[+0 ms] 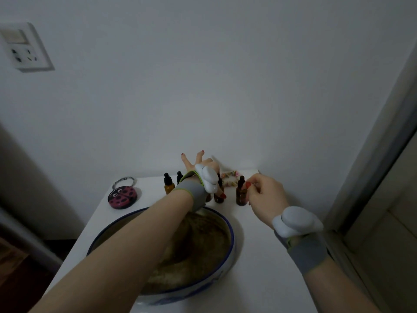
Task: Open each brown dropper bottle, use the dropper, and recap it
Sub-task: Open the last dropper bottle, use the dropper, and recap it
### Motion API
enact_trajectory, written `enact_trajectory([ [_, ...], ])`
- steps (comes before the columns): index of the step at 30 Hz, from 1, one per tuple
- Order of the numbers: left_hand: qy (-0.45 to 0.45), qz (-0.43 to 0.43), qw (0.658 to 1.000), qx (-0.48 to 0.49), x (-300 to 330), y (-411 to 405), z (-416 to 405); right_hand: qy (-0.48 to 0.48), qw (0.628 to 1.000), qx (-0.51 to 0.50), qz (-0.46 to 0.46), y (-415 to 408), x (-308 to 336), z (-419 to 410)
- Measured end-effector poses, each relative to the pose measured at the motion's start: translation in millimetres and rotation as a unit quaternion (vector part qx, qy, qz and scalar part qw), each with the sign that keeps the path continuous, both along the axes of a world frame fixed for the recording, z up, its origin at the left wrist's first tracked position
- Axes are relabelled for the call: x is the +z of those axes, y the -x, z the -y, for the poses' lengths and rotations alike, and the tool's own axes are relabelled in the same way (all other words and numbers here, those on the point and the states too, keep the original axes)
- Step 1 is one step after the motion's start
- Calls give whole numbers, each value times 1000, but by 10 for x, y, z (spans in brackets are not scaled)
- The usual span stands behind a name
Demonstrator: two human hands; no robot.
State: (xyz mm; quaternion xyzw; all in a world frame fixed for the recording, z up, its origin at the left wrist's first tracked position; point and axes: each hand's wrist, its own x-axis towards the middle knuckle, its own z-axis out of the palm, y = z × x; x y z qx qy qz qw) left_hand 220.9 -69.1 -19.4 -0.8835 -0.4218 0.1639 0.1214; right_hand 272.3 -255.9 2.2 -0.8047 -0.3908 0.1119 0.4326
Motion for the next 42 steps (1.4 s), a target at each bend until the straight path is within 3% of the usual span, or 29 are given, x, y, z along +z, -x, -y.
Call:
enact_trajectory([
  [4,78,64,994,-44,212,30,101,-32,996,-83,-26,-70,-33,-52],
  [8,23,-38,999,-25,447,107,373,-21,994,-104,-40,-153,-49,-103],
  [15,81,159,978,-105,684,396,486,68,996,-41,-36,-164,-148,-235],
  [24,124,356,915,-140,772,1108,453,124,992,-27,15,-54,-241,-365],
  [29,149,485,849,-150,785,1465,486,119,990,-58,47,2,-256,-403],
  [38,188,604,770,-84,556,1923,692,168,981,-73,71,45,-256,-388],
  [42,194,635,746,-61,499,2029,736,85,988,-91,91,163,-125,-368],
])
